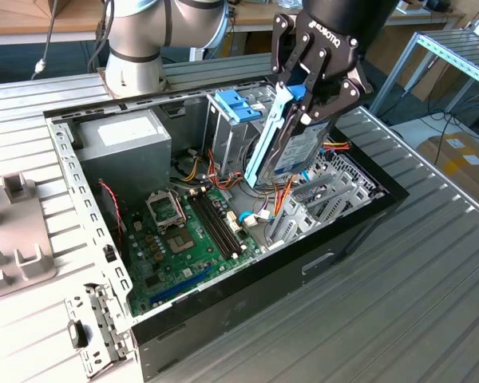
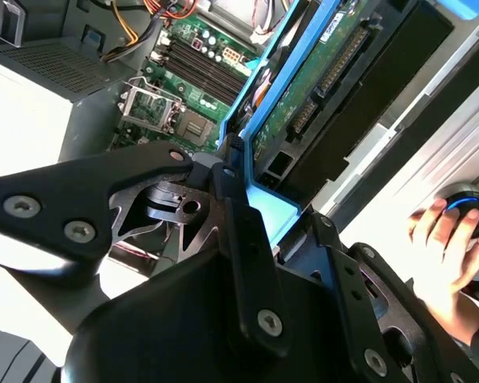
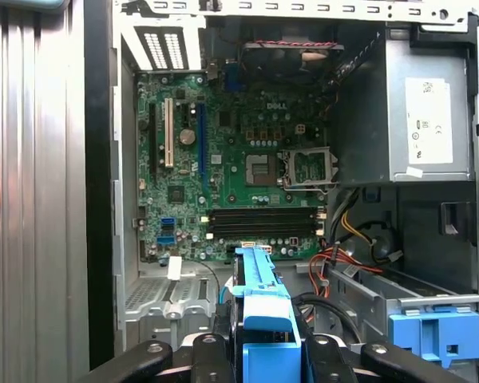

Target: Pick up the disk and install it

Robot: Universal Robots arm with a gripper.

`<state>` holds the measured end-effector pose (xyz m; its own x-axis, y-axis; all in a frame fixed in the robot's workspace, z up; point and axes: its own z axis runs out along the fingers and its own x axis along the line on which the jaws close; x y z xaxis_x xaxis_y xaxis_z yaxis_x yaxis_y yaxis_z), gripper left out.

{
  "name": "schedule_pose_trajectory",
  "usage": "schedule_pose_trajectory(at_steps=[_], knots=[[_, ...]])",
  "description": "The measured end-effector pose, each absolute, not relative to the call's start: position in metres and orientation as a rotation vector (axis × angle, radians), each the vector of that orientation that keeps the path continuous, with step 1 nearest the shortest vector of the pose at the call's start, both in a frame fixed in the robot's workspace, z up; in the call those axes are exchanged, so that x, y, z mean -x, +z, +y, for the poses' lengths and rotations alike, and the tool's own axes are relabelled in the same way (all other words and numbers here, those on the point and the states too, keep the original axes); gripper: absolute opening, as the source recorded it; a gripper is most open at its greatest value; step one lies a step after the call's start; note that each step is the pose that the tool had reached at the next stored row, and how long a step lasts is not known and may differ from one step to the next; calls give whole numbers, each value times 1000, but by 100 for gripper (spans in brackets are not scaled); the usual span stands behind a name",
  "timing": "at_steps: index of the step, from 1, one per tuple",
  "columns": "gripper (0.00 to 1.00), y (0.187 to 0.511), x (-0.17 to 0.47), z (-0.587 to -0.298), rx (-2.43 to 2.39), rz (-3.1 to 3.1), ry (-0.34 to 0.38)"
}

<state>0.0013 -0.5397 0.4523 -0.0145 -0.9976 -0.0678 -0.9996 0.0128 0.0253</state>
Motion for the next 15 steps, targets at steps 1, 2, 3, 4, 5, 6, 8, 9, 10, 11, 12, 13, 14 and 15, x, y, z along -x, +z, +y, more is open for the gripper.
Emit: schedule_pose_trajectory(at_steps=[1, 2, 3, 4, 5, 6, 8, 9, 10, 11, 12, 13, 14, 15], knots=[[37, 452, -2, -541, 2184, 2213, 102], [37, 452, -2, -541, 2184, 2213, 102], [37, 452, -2, -543, 2185, 2213, 102], [37, 452, -2, -544, 2185, 2212, 102], [37, 452, -3, -544, 2185, 2212, 102], [37, 452, -3, -545, 2186, 2212, 102], [37, 451, -5, -547, 2186, 2212, 102], [37, 451, -5, -548, 2186, 2211, 102], [37, 451, -6, -549, 2186, 2211, 102], [37, 451, -7, -550, 2187, 2211, 102], [37, 450, -8, -551, 2187, 2210, 102], [37, 450, -8, -552, 2187, 2210, 102], [37, 450, -9, -553, 2188, 2210, 102], [37, 450, -10, -555, 2188, 2210, 102]])
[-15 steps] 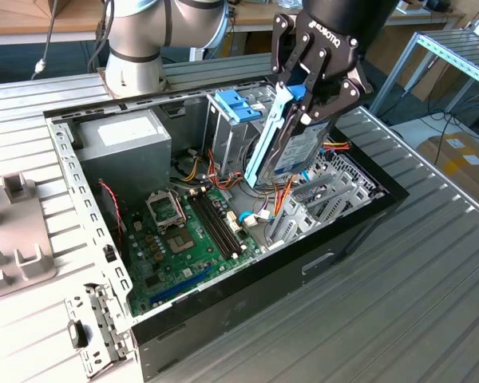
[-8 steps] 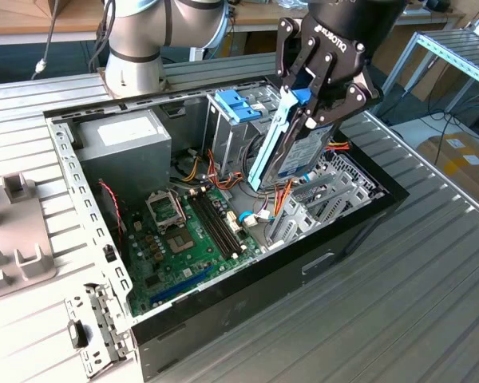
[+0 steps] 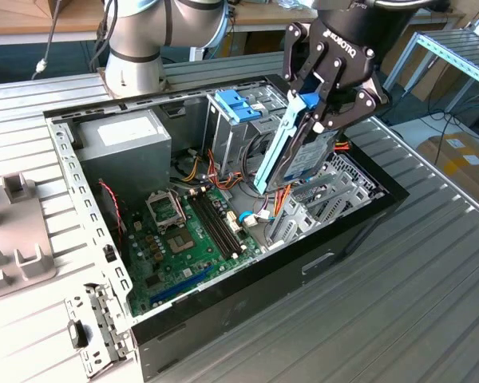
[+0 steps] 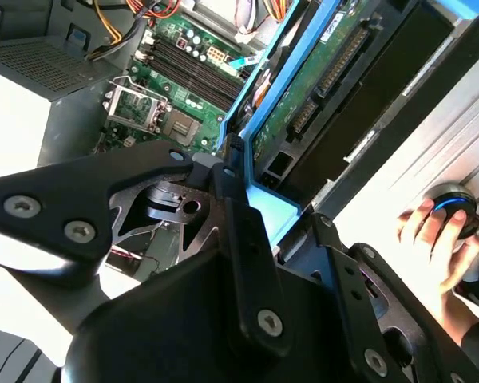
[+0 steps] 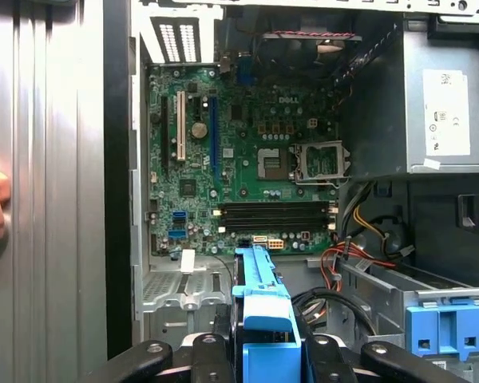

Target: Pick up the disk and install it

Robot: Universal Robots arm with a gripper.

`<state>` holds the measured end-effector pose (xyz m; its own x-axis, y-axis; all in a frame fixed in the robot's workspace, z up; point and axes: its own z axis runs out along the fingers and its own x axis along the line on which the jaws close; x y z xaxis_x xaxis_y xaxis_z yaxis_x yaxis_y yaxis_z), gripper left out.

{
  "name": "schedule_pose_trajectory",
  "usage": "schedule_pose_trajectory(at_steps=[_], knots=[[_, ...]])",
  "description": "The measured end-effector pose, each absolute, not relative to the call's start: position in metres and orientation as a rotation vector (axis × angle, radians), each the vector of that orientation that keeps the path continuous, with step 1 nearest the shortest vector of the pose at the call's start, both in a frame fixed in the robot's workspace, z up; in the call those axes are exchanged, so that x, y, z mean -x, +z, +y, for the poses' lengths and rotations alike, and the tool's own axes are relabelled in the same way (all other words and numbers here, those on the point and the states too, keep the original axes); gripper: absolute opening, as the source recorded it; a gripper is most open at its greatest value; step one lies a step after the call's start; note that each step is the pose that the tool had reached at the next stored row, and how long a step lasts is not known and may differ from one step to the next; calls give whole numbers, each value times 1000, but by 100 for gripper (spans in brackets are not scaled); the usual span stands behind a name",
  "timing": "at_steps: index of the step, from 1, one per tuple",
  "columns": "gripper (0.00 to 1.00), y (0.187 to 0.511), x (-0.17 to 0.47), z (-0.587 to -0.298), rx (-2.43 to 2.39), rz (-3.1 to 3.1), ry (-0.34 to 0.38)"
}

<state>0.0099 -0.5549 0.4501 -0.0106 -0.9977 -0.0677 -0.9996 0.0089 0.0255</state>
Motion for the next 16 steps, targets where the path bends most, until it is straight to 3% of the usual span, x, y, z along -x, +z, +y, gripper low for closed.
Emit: schedule_pose_trajectory(at_steps=[16], knots=[[37, 449, -17, -576, 2242, 2157, 103]])
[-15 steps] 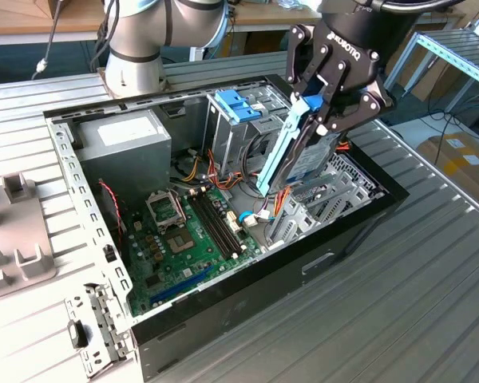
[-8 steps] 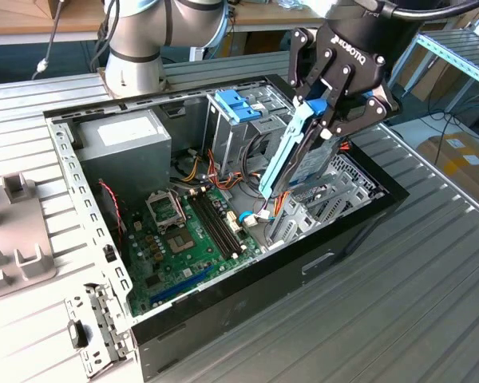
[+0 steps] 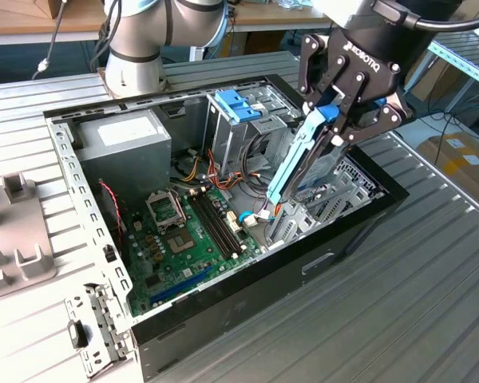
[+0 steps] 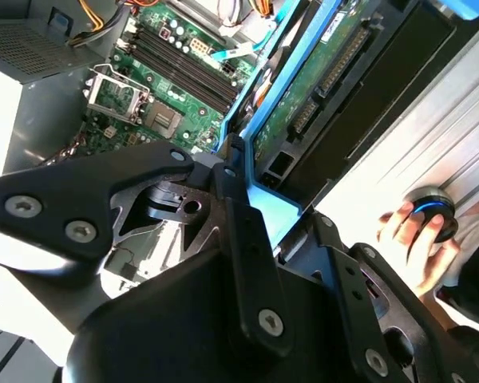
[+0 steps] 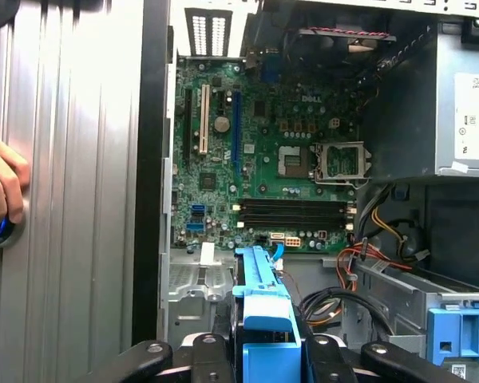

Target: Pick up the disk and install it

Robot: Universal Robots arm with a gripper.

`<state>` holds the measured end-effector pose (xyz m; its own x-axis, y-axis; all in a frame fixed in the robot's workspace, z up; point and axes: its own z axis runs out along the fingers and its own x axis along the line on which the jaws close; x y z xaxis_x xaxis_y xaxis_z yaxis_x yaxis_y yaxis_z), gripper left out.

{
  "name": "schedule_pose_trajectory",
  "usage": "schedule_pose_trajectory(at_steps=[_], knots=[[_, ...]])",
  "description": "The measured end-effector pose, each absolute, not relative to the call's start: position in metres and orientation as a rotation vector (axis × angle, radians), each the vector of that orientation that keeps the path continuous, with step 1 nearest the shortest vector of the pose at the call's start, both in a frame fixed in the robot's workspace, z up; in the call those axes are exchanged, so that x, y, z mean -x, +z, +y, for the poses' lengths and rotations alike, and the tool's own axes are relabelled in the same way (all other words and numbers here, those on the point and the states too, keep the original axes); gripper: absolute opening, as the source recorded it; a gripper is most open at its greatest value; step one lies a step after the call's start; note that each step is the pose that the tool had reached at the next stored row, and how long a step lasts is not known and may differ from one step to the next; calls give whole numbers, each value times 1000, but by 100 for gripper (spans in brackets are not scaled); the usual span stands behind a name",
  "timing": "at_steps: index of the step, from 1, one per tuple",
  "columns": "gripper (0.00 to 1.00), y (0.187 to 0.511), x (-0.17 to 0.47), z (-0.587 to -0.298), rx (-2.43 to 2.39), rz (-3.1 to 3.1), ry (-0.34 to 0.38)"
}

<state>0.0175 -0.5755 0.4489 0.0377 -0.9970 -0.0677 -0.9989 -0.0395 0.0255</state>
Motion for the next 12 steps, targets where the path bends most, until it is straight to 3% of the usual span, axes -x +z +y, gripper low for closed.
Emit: schedule_pose_trajectory(at_steps=[12], knots=[[37, 451, -26, -579, 2254, 2146, 104]])
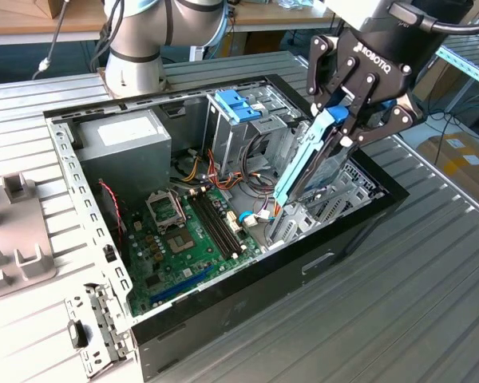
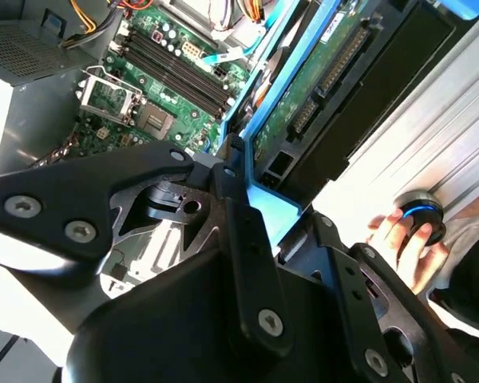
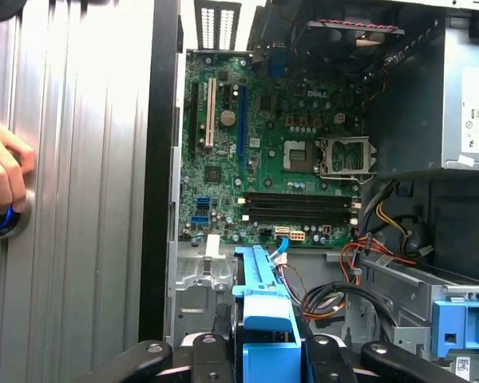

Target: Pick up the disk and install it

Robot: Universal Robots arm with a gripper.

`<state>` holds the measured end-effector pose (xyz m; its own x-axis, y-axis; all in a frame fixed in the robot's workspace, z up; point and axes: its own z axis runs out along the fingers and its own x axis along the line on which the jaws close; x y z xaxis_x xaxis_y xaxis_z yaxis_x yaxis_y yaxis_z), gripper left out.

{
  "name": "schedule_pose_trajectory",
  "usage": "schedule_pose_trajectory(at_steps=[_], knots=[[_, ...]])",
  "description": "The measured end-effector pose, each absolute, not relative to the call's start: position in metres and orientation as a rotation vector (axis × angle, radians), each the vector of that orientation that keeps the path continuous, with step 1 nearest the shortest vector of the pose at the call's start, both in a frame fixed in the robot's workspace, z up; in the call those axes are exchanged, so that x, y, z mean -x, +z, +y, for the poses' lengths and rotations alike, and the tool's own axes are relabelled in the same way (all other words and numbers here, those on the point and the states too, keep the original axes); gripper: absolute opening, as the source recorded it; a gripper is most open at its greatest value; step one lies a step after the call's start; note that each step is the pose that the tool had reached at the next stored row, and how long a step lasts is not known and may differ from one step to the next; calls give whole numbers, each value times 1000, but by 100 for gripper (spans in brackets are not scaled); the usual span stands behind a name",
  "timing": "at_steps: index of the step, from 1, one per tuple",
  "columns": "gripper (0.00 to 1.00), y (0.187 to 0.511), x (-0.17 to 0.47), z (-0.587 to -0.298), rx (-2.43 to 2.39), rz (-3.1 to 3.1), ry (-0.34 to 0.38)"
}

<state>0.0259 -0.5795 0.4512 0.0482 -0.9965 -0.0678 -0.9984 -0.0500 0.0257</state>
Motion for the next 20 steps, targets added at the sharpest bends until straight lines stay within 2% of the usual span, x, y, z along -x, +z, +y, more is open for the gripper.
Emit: schedule_pose_trajectory(at_steps=[20], knots=[[37, 446, -61, -580, 2243, 2170, 120]])
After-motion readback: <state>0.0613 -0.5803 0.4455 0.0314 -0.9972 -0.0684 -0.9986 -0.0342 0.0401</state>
